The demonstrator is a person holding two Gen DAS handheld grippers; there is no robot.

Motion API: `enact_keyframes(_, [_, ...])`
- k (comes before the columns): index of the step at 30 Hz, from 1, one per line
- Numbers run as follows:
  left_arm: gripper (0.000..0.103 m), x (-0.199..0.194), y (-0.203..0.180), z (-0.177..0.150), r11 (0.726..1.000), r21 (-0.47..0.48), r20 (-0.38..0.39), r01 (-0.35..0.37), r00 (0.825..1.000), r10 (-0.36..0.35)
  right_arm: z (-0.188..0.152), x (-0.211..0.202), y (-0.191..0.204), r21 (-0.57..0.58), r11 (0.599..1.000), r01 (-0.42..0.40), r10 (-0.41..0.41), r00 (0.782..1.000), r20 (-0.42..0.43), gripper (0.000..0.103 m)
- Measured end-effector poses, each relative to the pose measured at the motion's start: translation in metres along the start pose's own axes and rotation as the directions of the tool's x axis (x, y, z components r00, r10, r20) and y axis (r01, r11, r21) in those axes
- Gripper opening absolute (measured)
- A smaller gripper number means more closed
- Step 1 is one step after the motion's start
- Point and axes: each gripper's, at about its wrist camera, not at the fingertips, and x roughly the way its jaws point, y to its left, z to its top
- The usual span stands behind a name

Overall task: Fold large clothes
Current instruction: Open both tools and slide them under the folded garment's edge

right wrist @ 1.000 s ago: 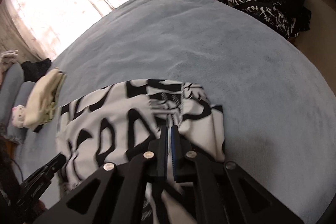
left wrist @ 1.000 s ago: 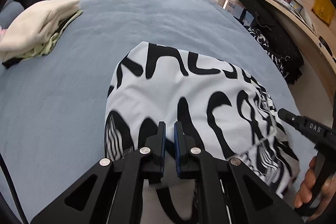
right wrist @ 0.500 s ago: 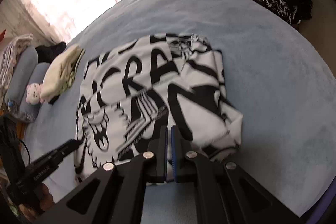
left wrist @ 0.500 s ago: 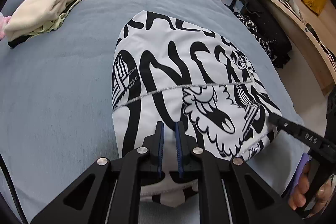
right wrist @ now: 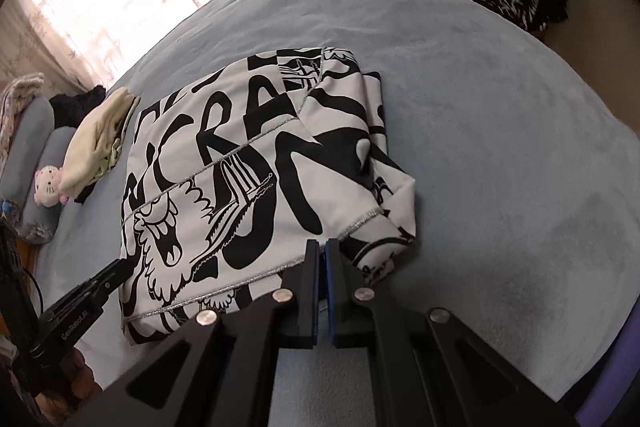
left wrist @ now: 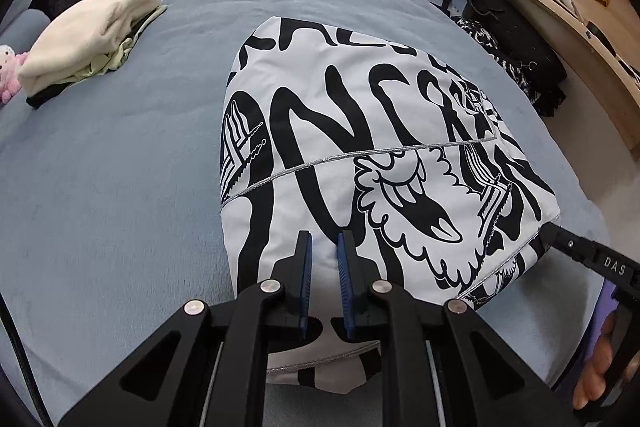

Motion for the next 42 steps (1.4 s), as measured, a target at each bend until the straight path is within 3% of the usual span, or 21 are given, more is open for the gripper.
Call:
enact_keyframes(8, [0.012, -0.009, -0.002, -0.002, 1.000, 0.015, 0.000, -0.021, 1.000, 0.021, -0.002, -0.002, 0.003, 0.038, 0.999, -0.002, 0.002, 1.000, 0.007, 0.003])
enact_keyframes(19, [0.015, -0.024, 0.004, -0.009, 1.000, -0.010, -0.055, 0.025, 0.998, -0.025, -0.017, -0.010, 0.016, 0.037, 0.998, -0.050, 0.051, 0.999, -0.019, 0.003])
enact_keyframes(22, [0.023, -0.029, 0.004, -0.011, 1.000, -0.008, -0.053, 0.028, 0.998, -0.028, -0.020, -0.017, 0.022, 0.021, 0.997, -0.072, 0.072, 0.997, -0.017, 0.003])
enact_keyframes(24, [0.046, -0.034, 0.005, -0.010, 1.000, -0.011, -0.044, 0.028, 0.999, -0.028, -0.021, -0.022, 0.028, 0.005, 0.996, -0.085, 0.085, 0.996, -0.013, 0.003])
enact_keyframes(26, [0.058, -0.041, 0.006, -0.008, 1.000, -0.014, -0.020, 0.017, 1.000, -0.017, -0.020, -0.027, 0.033, -0.018, 0.995, -0.099, 0.099, 0.995, -0.005, 0.003])
enact_keyframes(31, [0.063, -0.054, 0.007, -0.001, 1.000, -0.007, 0.023, 0.009, 1.000, -0.009, -0.012, -0.041, 0.043, -0.064, 0.987, -0.145, 0.146, 0.989, 0.016, 0.005])
enact_keyframes(33, [0.070, -0.056, 0.008, 0.001, 1.000, -0.013, 0.031, 0.015, 0.999, -0.015, -0.007, -0.045, 0.046, -0.083, 0.984, -0.158, 0.160, 0.987, 0.020, 0.016])
enact_keyframes(35, [0.070, -0.058, 0.007, 0.004, 1.000, -0.009, 0.038, 0.020, 0.999, -0.019, 0.000, -0.051, 0.048, -0.102, 0.981, -0.167, 0.171, 0.985, 0.035, 0.032])
enact_keyframes(42, [0.070, -0.059, -0.001, 0.018, 1.000, 0.013, 0.050, -0.013, 0.999, 0.012, 0.027, -0.056, 0.047, -0.135, 0.976, -0.170, 0.174, 0.984, 0.022, 0.035])
